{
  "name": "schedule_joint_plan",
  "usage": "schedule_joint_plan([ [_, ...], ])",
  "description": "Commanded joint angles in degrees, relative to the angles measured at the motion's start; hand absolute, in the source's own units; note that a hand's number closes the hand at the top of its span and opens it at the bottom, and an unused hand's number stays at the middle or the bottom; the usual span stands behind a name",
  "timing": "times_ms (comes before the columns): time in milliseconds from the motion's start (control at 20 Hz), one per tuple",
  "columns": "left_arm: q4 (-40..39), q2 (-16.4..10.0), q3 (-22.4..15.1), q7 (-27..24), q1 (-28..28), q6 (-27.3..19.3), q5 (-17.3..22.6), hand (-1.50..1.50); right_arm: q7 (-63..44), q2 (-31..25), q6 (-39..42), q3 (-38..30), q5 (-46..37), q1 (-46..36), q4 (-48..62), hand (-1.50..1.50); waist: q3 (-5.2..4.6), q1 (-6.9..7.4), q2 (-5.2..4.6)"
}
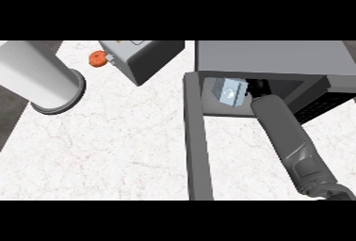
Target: Pick up the milk, place it into the microwave and close the microwave
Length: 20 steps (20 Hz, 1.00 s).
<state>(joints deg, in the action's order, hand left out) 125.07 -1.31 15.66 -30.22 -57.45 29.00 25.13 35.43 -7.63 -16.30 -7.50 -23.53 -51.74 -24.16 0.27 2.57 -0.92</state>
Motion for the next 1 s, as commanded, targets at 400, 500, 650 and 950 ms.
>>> schedule_joint_plan([
  [400,-4.27,-1.76,-0.17,2.0,7.29,-0.46,-1.0,-1.5,-2.08,-1.96,-15.82,-8.04,2.49,-5.64,9.88,-1.5,-0.05,3.19,-1.96],
  [500,-5.16,-3.73,1.5,2.36,9.03,-0.42,-0.76,-1.5,-3.12,-2.11,-18.96,-7.04,0.71,-7.98,10.9,-1.5,-0.11,4.0,-2.17],
  [650,-2.96,-3.58,1.59,2.85,9.02,-1.03,-0.97,-1.5,-4.83,-3.06,-22.21,-4.81,-2.54,-8.93,14.01,-1.5,-0.12,4.57,-2.12],
  [950,-4.4,-4.97,0.63,3.65,11.73,0.18,-1.71,-1.5,-2.43,-3.78,-14.9,-5.74,-1.36,-9.82,16.05,-1.5,-0.03,4.72,-2.28],
])
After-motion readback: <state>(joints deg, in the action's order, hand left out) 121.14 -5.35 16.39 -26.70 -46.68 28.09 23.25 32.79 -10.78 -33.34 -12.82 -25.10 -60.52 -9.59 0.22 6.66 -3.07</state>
